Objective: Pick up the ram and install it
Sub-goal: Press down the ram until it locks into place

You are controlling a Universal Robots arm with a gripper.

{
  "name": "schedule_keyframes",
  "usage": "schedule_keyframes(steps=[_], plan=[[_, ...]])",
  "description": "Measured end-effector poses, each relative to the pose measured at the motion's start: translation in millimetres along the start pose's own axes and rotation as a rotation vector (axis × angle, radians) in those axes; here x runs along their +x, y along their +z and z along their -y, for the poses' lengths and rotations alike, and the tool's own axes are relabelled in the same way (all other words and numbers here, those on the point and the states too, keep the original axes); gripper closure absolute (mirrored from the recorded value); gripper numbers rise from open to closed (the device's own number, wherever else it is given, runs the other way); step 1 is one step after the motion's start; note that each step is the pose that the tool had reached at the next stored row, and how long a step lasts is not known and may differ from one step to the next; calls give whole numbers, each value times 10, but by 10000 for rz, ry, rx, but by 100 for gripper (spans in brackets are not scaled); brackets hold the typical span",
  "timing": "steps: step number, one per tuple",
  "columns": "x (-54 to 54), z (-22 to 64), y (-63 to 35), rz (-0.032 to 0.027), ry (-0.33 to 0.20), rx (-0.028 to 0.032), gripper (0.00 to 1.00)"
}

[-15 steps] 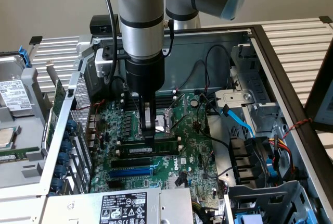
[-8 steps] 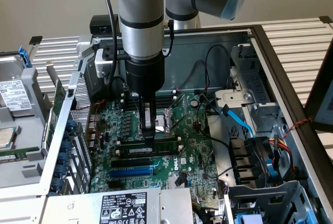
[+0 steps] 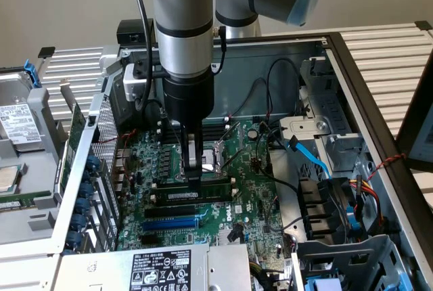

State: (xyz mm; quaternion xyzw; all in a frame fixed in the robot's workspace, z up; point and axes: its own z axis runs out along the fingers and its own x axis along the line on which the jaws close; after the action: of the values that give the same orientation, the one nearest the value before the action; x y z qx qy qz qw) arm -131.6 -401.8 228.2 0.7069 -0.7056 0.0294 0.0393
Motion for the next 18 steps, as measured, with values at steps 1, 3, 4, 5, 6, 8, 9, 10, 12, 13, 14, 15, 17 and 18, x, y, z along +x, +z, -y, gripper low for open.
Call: schedule_keyframes(steps=[1, 3, 4, 5, 6, 8, 9, 10, 12, 13, 14, 15, 17, 18], plan=[[0, 0, 3, 2, 0, 0, 90], [-1, 0, 8, 10, 0, 0, 90], [-2, 1, 11, 16, 0, 4, 90], [-2, 1, 13, 18, 0, 2, 90], [-2, 1, 17, 26, 0, 5, 90], [-2, 0, 20, 24, 0, 1, 90], [-2, 0, 20, 29, 0, -1, 90], [-2, 0, 21, 35, 0, 1, 90], [-2, 0, 22, 38, 0, 3, 90], [-2, -1, 17, 44, 0, 5, 90], [-1, -1, -2, 56, 1, 11, 90], [3, -2, -40, 51, 1, 9, 90], [13, -3, -134, 42, 1, 4, 90], [17, -4, -180, 40, 1, 2, 90]])
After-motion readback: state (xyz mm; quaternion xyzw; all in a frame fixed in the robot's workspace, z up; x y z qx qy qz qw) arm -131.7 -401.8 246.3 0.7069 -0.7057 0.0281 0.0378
